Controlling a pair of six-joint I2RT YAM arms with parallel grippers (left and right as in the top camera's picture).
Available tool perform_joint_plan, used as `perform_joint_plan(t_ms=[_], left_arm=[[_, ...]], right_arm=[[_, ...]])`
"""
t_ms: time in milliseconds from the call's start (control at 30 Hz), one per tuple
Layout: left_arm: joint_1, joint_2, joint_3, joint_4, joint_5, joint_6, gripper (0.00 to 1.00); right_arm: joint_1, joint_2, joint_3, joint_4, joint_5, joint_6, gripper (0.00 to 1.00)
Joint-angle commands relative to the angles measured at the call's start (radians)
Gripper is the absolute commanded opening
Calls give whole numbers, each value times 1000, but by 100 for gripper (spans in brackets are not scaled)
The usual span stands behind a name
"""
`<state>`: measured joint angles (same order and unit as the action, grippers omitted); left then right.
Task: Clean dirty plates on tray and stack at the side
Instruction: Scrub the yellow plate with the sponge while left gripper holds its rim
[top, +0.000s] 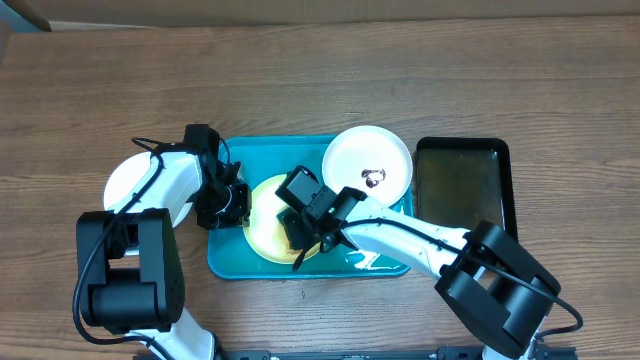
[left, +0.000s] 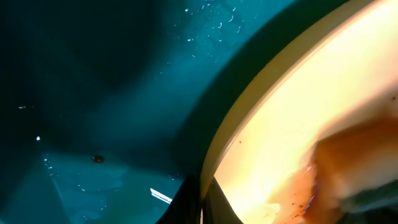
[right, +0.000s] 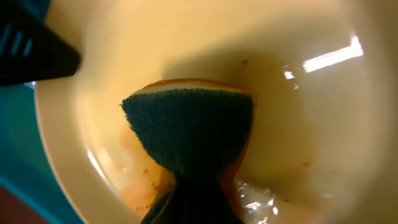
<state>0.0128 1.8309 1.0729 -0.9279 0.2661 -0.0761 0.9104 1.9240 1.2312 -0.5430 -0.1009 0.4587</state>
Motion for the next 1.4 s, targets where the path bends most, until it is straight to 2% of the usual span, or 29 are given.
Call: perform_joint_plan(t_ms=[0, 200, 533, 1100, 1367], left_arm=[[-2, 13, -8, 1, -3, -11, 4], [-2, 13, -8, 1, -3, -11, 4], [-2, 13, -8, 1, -3, -11, 4], [-2, 13, -8, 0, -3, -11, 4], [-2, 13, -8, -2, -3, -11, 4]], right_arm=[[3, -40, 60, 2, -42, -37, 4], [4, -53, 124, -70, -5, -37, 4], [12, -48, 114, -95, -50, -37, 4], [32, 98, 114, -19, -52, -37, 4], [-29, 101, 129, -116, 179, -37, 4]])
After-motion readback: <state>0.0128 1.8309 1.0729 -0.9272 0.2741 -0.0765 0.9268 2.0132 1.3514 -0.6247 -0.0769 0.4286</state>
